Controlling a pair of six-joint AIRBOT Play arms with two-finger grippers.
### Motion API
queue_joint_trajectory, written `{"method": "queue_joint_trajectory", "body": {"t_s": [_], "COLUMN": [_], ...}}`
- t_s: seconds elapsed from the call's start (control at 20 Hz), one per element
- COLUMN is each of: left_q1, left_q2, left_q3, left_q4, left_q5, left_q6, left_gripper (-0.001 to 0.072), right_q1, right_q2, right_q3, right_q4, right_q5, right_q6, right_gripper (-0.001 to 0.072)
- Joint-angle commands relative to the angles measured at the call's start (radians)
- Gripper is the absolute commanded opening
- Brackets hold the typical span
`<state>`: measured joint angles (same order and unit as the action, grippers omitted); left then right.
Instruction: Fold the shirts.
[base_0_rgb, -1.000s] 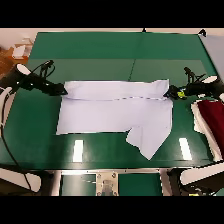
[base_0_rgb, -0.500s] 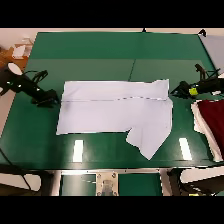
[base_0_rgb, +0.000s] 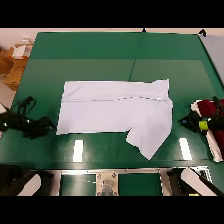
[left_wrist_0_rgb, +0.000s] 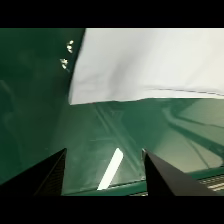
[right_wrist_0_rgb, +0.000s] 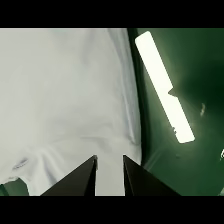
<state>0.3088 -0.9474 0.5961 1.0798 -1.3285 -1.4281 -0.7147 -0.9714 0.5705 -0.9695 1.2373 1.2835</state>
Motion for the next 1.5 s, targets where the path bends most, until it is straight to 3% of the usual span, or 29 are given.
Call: {"method": "queue_joint_trajectory", "body": {"t_s": [0.0,0.1,0.25,0.55,0.6,0.7,0.8,0.85,0.9,0.95,1.45], "left_q1": [0.006,-0.013,-0.116,-0.356,-0.39,-0.435,-0.439,-0.439,-0.439,-0.439,-0.439], "left_q2": [0.136,0.134,0.134,0.125,0.116,0.103,0.103,0.103,0.104,0.104,0.104], "left_q3": [-0.242,-0.317,-0.375,-0.391,-0.391,-0.391,-0.391,-0.391,-0.391,-0.391,-0.39], "left_q4": [-0.194,-0.26,-0.311,-0.385,-0.409,-0.439,-0.437,-0.437,-0.436,-0.436,-0.436], "left_q5": [0.159,0.232,0.43,0.91,0.949,0.974,0.964,0.961,0.959,0.958,0.924], "left_q6": [-0.011,-0.011,-0.023,-0.206,-0.224,-0.224,-0.221,-0.221,-0.218,-0.211,-0.193], "left_gripper": [0.0543,0.0543,0.0542,0.0542,0.0542,0.0542,0.054,0.0444,0.0127,0.0037,0.0028], "right_q1": [-0.043,-0.043,-0.042,-0.008,-0.003,0.008,0.024,0.033,0.042,0.049,0.095], "right_q2": [0.2,0.21,0.208,0.208,0.208,0.2,0.178,0.16,0.142,0.122,0.037], "right_q3": [-0.232,-0.279,-0.282,-0.284,-0.284,-0.284,-0.284,-0.284,-0.284,-0.284,-0.352], "right_q4": [0.0,0.002,0.052,0.072,0.072,0.072,0.072,0.072,0.072,0.071,0.069], "right_q5": [-0.107,-0.145,-0.169,-0.229,-0.235,-0.247,-0.246,-0.242,-0.229,-0.206,-0.126], "right_q6": [0.045,0.059,0.074,0.074,0.075,0.075,0.075,0.075,0.076,0.089,0.153], "right_gripper": [0.0226,0.0318,0.037,0.0372,0.0372,0.0451,0.0486,0.0498,0.0497,0.0498,0.0497]}}
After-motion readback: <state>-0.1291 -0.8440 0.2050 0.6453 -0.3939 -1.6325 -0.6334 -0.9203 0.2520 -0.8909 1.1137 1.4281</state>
